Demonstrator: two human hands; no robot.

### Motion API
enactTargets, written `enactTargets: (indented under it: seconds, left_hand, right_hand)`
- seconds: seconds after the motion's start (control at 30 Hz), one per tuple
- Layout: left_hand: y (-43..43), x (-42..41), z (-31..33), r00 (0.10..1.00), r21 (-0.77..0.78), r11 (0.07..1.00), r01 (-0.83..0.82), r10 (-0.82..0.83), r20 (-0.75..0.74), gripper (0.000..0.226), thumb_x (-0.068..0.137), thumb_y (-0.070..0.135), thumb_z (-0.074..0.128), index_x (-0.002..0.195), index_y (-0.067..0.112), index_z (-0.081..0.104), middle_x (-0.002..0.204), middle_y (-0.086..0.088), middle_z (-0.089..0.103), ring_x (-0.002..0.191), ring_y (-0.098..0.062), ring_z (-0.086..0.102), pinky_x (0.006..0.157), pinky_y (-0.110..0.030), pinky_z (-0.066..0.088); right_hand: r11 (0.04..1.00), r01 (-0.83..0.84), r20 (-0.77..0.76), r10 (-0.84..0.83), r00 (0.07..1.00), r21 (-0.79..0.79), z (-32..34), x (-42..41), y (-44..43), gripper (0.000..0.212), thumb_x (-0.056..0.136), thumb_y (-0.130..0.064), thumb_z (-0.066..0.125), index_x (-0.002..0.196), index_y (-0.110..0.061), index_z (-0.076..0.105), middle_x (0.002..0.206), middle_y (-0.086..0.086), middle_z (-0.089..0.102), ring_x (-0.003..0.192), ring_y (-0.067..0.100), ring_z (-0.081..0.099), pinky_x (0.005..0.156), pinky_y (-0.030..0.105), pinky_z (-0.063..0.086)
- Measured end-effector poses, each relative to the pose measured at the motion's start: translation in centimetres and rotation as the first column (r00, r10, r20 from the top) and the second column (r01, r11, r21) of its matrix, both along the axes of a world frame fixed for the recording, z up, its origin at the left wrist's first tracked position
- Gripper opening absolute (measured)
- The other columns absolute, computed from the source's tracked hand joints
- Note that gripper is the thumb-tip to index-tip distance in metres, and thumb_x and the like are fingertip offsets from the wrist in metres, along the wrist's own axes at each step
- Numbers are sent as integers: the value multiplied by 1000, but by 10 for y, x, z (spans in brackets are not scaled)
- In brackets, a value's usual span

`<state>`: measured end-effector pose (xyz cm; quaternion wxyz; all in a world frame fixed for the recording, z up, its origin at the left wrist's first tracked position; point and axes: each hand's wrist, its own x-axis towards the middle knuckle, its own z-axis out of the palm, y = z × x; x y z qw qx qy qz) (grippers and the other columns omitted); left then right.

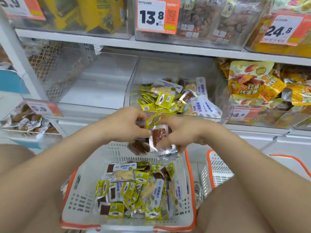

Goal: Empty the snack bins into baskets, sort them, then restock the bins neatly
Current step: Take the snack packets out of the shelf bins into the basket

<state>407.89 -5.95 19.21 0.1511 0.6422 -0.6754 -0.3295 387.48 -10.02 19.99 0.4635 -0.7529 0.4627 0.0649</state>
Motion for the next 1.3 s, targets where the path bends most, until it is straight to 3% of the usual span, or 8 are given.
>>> enactTargets:
  seconds: [0.23,0.4,0.53,0.7,0.9,1.1,1.2,1.3]
  left_hand:
    - [-1,-1,-32,958,238,962,131,-185,218,29,93,39,72,120,30,66,118,2,64,107,-18,65,94,-36,55]
    - [-5,-9,-18,967,-287,957,-36,106,230,10,88,36,63,81,30,66,78,11,71,79,-15,68,79,-35,58]
    - [-25,-22,-2,978,-494,865,-83,167,128,20,87,17,58,104,27,64,83,11,68,85,-20,64,79,-40,52]
    - [-97,-42,0,898,-147,988,-35,96,430,42,94,21,58,131,4,48,133,-18,46,126,-41,47,98,-42,41]
    - [-186,-52,-21,929,7,979,-203,190,318,88,88,59,64,156,14,31,159,-21,28,147,-47,26,117,-53,34]
    - [-217,-54,-51,908,64,965,-253,214,361,169,14,100,61,158,26,15,158,-14,43,151,-38,29,120,-53,27]
    - [-218,-60,-44,888,53,961,-270,228,400,157,33,94,77,160,21,19,162,-17,32,153,-34,26,121,-54,27]
    - [-218,-62,-43,906,80,972,-223,176,385,140,40,85,85,156,27,32,157,-11,31,152,-29,23,119,-54,34]
  right_hand:
    - [968,-216,-195,190,962,-124,-18,12,-13,48,99,-24,69,142,-13,52,119,8,71,87,30,77,75,41,66]
    - [892,123,118,-78,990,-436,15,-10,-36,14,96,-16,62,102,-24,72,76,3,77,67,22,76,65,36,63]
    - [708,281,145,-247,958,-648,13,-23,-73,20,88,-14,61,95,-28,74,74,-2,73,78,13,68,73,26,56]
    - [759,251,-44,-346,937,-601,-8,-22,-114,29,83,-20,73,110,-11,73,100,7,71,99,27,66,85,37,58]
    - [728,349,-97,-493,865,-590,-15,-31,-140,41,64,-40,73,97,-18,65,95,10,65,98,36,66,73,37,56]
    - [665,478,-123,-647,753,-573,-28,-45,-161,81,76,-56,67,140,-13,44,135,21,46,120,47,54,102,51,51]
    - [762,483,-209,-606,768,-432,-28,-47,-167,98,69,-62,71,146,-11,38,132,17,56,117,38,60,99,48,55]
    - [784,459,-212,-576,790,-419,-32,-47,-173,72,68,-56,81,118,-9,58,106,8,65,101,29,64,83,38,59]
